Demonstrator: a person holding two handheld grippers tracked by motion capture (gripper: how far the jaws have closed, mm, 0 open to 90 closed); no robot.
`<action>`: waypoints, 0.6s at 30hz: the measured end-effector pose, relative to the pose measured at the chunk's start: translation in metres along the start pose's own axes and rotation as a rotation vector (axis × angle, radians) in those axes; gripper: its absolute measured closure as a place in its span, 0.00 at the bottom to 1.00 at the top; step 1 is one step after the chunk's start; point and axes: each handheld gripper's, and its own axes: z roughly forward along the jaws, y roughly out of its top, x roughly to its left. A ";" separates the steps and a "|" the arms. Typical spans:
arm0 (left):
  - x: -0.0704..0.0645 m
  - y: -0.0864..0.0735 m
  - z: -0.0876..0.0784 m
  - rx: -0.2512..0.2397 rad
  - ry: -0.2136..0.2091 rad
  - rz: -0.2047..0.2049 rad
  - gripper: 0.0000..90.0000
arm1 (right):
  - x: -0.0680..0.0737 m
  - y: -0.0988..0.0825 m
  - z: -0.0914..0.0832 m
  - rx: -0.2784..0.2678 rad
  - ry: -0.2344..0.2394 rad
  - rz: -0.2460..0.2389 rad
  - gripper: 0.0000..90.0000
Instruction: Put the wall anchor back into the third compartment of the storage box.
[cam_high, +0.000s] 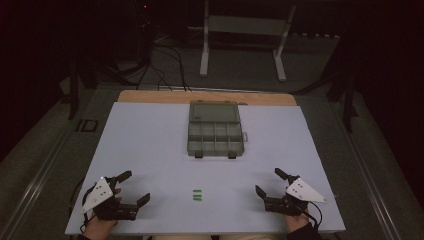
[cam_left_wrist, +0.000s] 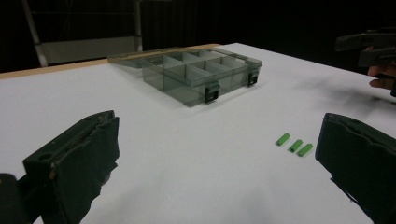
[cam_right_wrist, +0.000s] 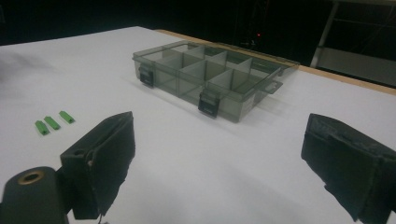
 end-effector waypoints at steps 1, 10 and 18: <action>0.000 0.000 0.000 0.000 0.000 0.000 0.00 | 0.000 0.000 0.000 -0.002 0.002 0.001 0.11; -0.003 0.005 0.002 -0.001 -0.003 0.012 0.00 | 0.000 0.000 -0.004 -0.017 0.003 -0.013 0.11; -0.005 0.015 0.002 -0.028 -0.025 -0.029 0.00 | -0.001 0.001 -0.004 -0.027 0.009 0.000 0.11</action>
